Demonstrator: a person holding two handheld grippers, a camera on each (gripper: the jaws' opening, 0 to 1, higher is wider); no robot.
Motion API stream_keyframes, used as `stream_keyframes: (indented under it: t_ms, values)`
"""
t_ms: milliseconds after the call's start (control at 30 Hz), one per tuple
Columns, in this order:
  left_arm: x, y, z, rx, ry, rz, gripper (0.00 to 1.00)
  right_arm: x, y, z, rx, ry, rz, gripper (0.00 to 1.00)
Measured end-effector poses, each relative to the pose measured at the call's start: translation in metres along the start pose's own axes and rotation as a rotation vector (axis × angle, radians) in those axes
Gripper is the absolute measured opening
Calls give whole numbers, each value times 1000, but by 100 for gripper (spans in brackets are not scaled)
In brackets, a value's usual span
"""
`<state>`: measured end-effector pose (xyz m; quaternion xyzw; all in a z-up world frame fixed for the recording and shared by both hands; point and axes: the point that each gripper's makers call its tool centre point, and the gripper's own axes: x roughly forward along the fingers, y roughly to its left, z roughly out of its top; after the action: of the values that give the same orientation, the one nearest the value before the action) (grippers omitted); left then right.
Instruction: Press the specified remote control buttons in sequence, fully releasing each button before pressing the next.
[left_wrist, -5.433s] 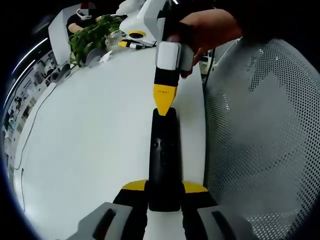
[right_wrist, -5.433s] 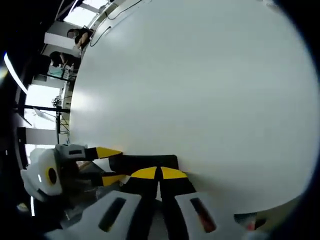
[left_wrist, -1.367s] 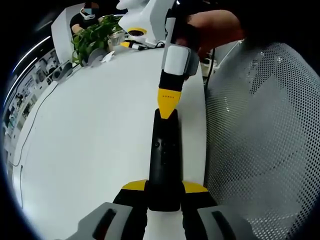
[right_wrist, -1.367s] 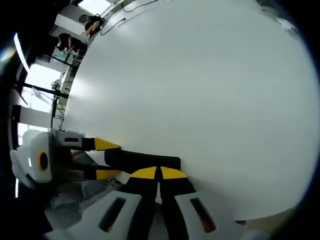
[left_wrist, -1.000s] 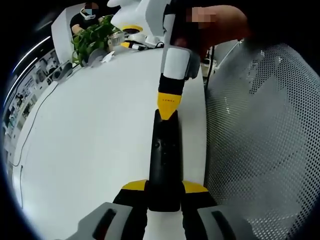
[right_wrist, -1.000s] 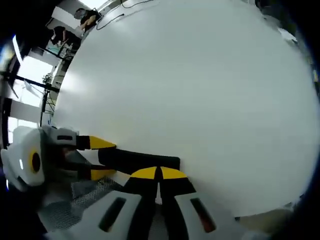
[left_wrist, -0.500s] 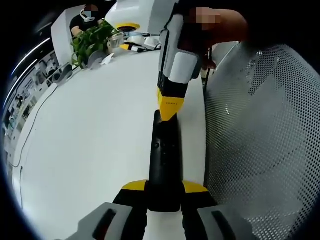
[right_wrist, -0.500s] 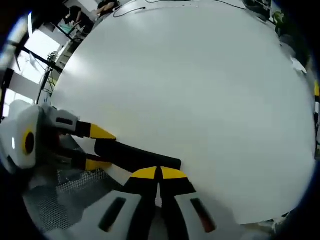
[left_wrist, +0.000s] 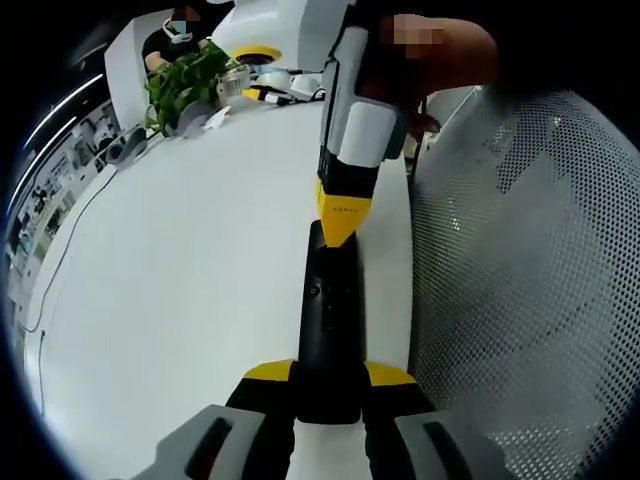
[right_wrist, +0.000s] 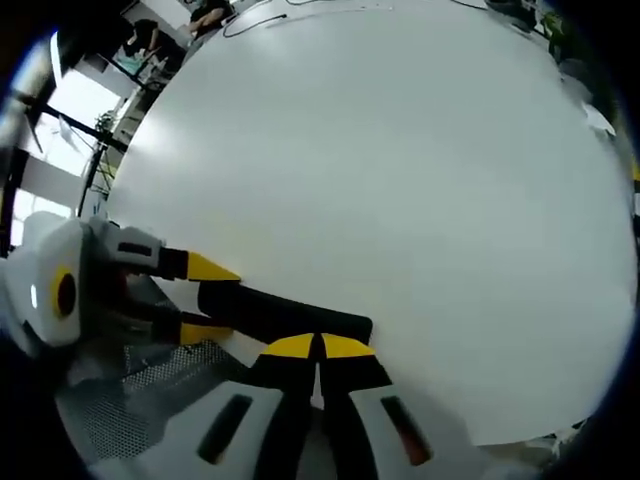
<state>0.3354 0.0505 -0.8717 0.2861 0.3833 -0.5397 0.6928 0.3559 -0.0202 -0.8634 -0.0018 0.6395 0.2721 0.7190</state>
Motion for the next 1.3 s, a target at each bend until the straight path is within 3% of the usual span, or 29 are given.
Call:
stream_keyframes:
  t_ms: [533,733,867,1300]
  values:
    - [0,0,0,-3,3,1,25,4,2,-1,15,5,23,0]
    - [1,1,1,-6,1,3,25,4,4,-1,-23,4,-8,0]
    - [1,1,1,-4,0,3,25,4,0,-1,34,6,14,0]
    - [2,1,1,0,-11,2,25,1,0,2,48,-5,10,0]
